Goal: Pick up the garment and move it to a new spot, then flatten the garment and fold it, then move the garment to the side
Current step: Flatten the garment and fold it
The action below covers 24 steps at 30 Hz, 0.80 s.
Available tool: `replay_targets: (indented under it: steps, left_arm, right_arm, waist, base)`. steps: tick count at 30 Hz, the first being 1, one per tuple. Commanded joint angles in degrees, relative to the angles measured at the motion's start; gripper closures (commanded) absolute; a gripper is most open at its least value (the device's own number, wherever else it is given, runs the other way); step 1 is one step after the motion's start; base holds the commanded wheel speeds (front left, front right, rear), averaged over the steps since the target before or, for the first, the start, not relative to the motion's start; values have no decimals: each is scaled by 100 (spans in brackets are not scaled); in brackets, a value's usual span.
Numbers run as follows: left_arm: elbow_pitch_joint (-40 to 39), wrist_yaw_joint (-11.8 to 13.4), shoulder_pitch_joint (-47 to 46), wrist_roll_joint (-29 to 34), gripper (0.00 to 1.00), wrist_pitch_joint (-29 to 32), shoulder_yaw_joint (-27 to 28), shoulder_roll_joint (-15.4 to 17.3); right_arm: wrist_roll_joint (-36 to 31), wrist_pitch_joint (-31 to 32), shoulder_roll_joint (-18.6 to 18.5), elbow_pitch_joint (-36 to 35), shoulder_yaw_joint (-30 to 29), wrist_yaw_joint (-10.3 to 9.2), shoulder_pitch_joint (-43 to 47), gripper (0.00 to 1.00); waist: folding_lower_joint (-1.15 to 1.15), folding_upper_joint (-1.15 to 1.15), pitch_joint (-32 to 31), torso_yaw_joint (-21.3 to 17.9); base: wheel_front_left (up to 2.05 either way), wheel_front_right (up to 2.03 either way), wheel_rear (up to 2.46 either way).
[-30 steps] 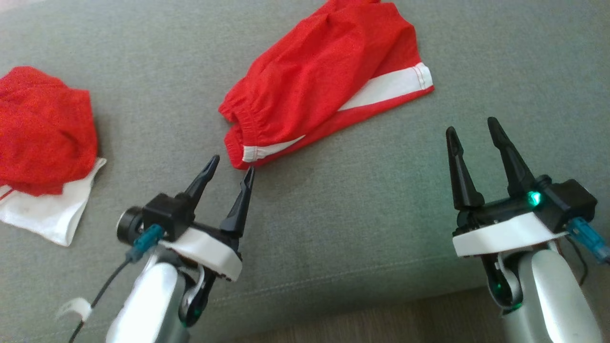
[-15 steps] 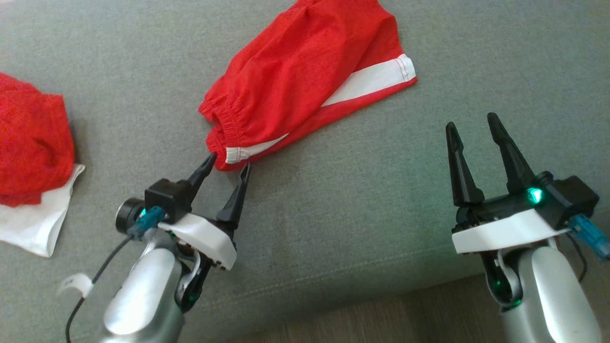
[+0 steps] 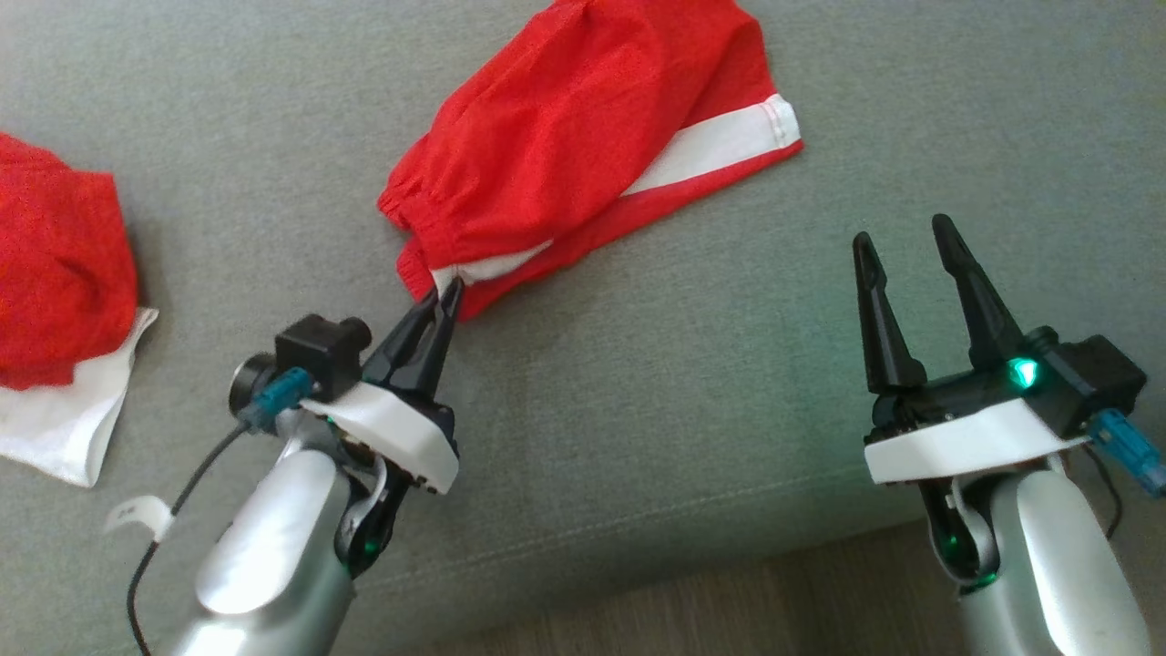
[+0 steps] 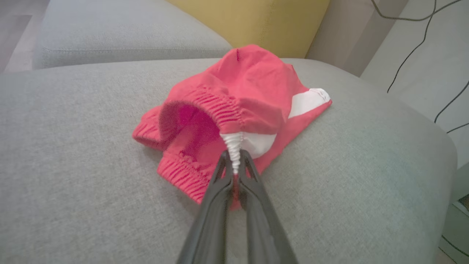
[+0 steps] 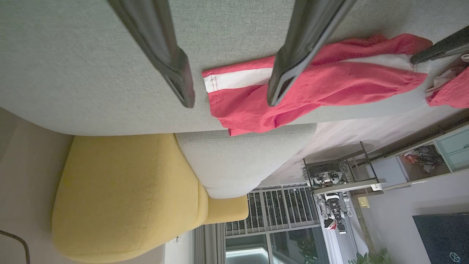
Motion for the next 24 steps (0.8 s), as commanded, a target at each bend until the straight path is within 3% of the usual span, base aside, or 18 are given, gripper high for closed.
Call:
replay_targets:
  steps: [1, 6, 11, 24]
  left_arm:
    - [-292, 0, -210, -69, 100, -31, 230, 162]
    - [-594, 0, -114, -143, 100, -31, 303, 204]
    - [-754, 0, -53, -166, 100, -32, 271, 205]
    - [-944, 0, -165, -40, 100, -32, 99, 183]
  right_arm:
    - [-27, -36, 8, -147, 130, -1, -195, 0]
    - [-41, -36, 8, 186, 103, -1, -410, 0]
    - [99, -15, 8, 1376, -12, -1, -955, 0]
    - [-912, 216, 8, 3236, -591, -1, -2565, 0]
  waist:
    - [0, 0, 26, 71]
    - [0, 0, 38, 270]
    - [0, 0, 53, 451]
    - [0, 0, 374, 788]
  base:
    - [0, 0, 0]
    - [0, 0, 0]
    - [0, 0, 0]
    - [0, 0, 0]
